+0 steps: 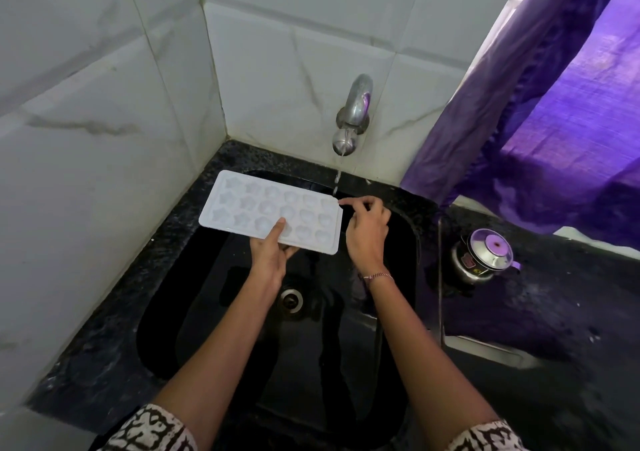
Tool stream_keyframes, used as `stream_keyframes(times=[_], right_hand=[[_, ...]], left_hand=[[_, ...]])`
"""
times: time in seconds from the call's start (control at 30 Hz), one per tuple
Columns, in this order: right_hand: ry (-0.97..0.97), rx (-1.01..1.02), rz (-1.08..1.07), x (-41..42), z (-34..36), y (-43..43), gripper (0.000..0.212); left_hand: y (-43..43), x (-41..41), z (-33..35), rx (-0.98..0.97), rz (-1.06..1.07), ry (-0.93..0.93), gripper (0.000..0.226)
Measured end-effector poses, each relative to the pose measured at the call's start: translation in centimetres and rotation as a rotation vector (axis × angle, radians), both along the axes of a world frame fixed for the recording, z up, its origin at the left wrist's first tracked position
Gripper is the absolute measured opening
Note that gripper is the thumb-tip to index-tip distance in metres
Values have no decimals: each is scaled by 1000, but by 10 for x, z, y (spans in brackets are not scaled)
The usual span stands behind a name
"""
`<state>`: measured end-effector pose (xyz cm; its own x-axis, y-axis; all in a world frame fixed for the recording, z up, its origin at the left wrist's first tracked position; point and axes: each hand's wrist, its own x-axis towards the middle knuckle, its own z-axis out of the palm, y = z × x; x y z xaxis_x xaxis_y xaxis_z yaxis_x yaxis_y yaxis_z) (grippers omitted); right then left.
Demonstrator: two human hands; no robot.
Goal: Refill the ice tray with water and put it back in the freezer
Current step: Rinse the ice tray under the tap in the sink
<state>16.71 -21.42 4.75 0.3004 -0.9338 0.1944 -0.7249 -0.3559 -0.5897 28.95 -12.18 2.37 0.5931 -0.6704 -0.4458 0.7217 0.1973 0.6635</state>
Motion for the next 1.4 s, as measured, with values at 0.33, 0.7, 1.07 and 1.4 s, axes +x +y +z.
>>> stream_keyframes(times=[0.33,0.7,1.07,1.4], right_hand=[[374,-164,114,4,5,-5,45],[479,-172,189,7,3,-4,48],[360,-228,76,14,-6,16,41],[433,-242,142,15,0,6,40]], left_hand=[[-5,-10,3,8,-39,-1,50],[-3,-5,3,18,-22,-15,55],[-10,-3,11,2,43,11,44],[-22,-1,18,-29,27,-12,46]])
